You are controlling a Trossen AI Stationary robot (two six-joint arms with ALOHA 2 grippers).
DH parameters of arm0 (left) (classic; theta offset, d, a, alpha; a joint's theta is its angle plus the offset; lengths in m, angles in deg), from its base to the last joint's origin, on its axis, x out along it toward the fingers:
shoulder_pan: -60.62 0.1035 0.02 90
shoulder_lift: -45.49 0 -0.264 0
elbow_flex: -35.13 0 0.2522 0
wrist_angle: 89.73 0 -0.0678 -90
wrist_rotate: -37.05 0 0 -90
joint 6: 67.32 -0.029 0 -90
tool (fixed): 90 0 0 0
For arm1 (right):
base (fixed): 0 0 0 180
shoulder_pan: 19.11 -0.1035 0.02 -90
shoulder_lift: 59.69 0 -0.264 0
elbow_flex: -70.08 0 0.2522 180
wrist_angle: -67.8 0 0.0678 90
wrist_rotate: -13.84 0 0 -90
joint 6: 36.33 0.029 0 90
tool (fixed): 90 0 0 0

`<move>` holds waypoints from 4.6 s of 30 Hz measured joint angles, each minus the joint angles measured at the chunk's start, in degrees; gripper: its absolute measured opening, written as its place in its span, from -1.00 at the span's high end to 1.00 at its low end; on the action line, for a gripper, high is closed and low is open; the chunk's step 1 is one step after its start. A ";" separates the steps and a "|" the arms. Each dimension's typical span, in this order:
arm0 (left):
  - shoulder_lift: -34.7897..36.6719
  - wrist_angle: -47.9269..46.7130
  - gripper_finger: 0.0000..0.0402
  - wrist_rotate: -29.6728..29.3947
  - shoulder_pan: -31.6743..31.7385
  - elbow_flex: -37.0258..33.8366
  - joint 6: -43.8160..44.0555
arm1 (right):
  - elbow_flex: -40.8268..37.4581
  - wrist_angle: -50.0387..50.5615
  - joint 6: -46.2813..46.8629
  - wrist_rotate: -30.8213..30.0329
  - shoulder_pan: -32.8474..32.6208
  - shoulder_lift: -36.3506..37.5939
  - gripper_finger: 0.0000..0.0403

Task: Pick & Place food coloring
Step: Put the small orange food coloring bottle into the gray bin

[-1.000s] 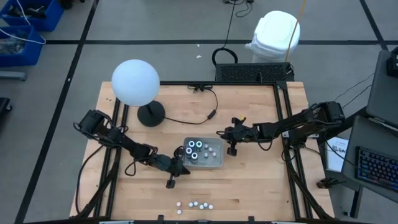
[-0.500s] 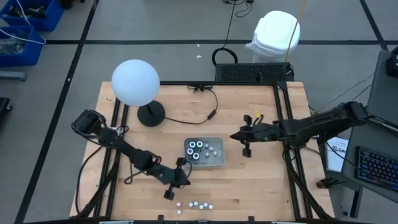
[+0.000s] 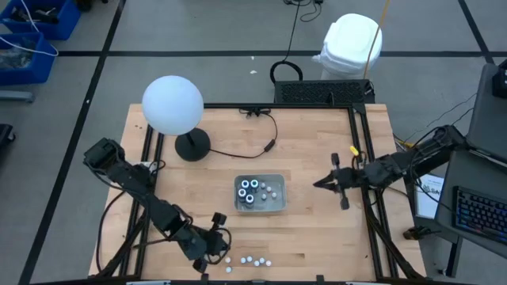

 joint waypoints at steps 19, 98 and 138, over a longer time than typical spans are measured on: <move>-0.59 -1.94 0.92 7.62 0.27 0.04 14.35 | -18.87 -30.61 -6.80 3.33 0.99 6.91 1.00; -16.15 2.74 0.11 13.77 1.07 4.24 -0.02 | -19.12 -31.34 -10.01 3.26 0.99 6.87 1.00; 36.06 -15.31 0.65 -1.14 3.06 -15.67 -7.46 | -19.12 -30.04 -10.03 3.30 1.01 6.87 1.00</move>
